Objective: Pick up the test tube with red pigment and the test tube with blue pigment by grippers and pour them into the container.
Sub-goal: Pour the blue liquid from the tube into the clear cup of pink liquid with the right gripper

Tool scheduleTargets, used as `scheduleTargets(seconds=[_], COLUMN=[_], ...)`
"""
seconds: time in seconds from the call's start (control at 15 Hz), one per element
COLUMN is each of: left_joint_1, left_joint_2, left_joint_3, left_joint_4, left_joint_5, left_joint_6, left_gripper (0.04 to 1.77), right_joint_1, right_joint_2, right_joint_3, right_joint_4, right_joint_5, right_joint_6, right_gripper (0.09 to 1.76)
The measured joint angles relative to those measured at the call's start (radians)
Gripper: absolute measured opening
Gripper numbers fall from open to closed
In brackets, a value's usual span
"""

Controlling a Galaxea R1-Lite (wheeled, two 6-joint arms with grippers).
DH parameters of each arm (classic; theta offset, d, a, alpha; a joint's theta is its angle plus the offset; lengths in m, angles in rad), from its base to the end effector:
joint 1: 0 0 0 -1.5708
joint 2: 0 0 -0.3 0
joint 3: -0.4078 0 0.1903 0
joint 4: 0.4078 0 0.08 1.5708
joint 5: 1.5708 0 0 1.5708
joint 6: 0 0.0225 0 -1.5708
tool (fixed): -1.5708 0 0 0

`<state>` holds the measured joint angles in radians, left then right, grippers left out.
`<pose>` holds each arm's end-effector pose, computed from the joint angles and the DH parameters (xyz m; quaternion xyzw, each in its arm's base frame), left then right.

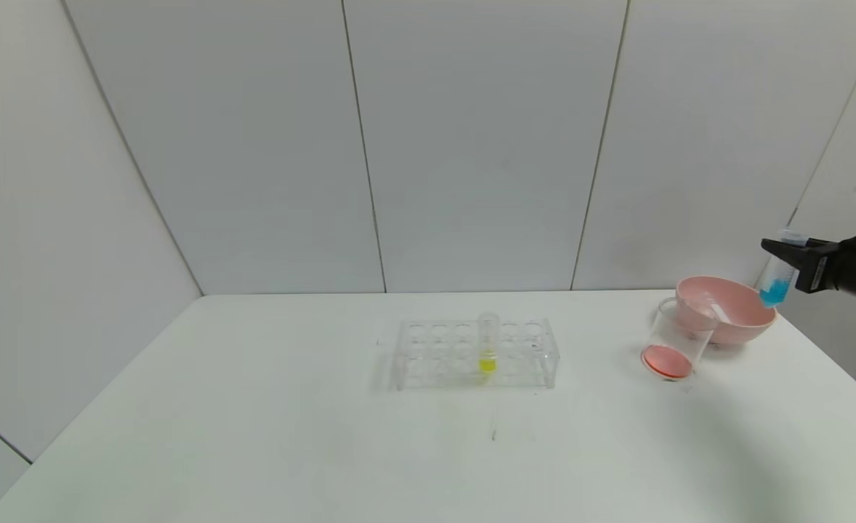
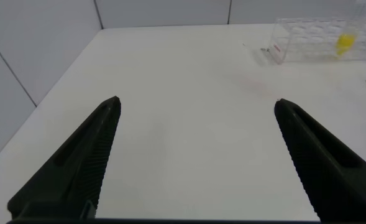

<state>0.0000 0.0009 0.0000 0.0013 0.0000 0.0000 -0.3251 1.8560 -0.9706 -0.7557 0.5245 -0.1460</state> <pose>-0.0227 0.0000 0.0754 0.0000 0.0011 0.0000 1.0000 0.3372 -0.1018 0.1875 -0.0458 0.0516 0.1034 0.9922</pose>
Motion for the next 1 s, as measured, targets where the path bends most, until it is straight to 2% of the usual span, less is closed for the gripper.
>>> scheduleTargets(seconds=[0.2, 0.6, 0.8, 1.0], left_joint_1=[0.000, 0.000, 0.000, 0.000], left_joint_2=[0.000, 0.000, 0.000, 0.000], left_joint_3=[0.000, 0.000, 0.000, 0.000], left_joint_4=[0.000, 0.000, 0.000, 0.000], left_joint_5=[0.000, 0.000, 0.000, 0.000], left_joint_6=[0.000, 0.000, 0.000, 0.000], left_gripper=[1.76, 1.76, 1.76, 1.76], right_joint_1=[0.001, 0.016, 0.017, 0.018], right_joint_2=[0.009, 0.018, 0.032, 0.073], right_joint_3=[-0.057, -0.284, -0.399, -0.570], right_joint_4=[0.189, 0.701, 0.893, 1.145], right_joint_5=[0.108, 0.202, 0.209, 0.205], right_joint_6=[-0.129, -0.474, -0.631, -0.796], right_gripper=[0.51, 0.51, 0.51, 0.51])
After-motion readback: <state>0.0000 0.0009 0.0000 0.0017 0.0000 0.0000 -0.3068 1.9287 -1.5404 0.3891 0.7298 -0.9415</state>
